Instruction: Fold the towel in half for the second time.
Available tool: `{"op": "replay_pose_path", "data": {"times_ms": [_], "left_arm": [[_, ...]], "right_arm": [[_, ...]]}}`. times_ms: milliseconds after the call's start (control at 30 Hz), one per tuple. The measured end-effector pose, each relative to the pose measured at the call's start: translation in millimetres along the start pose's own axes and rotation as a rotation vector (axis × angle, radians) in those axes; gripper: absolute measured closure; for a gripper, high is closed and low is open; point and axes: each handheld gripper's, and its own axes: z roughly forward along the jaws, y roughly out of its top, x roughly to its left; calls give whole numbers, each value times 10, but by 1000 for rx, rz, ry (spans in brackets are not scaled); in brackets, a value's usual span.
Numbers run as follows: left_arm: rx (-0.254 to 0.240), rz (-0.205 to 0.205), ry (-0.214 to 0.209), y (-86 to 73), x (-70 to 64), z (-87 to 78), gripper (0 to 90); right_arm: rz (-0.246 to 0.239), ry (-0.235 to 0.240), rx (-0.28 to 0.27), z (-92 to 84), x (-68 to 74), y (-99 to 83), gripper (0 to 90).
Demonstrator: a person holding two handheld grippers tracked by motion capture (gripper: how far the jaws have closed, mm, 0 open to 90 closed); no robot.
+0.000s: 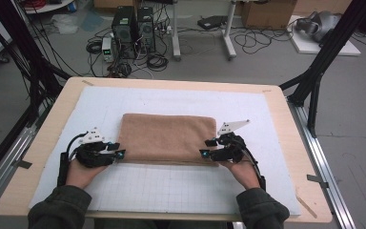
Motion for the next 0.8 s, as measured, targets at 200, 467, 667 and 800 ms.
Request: {"op": "replay_pose_path", "data": {"times_ms": [200,467,667,800], "left_arm": [[-25,-7,-22,11,-24,-24,403],[-30,-5,-28,9,-63,-98,350],[-37,-11,-21,4,-79,-177,300],[-45,-16,-15,-13,-87,-239,275]], "right_arm": [[-8,-34,7,30,3,52,377],[-6,-52,1,-37,26,-2,296],[-3,-66,-18,-124,48,-48,236],[5,-80,-33,-182,66,-77,202]]}}
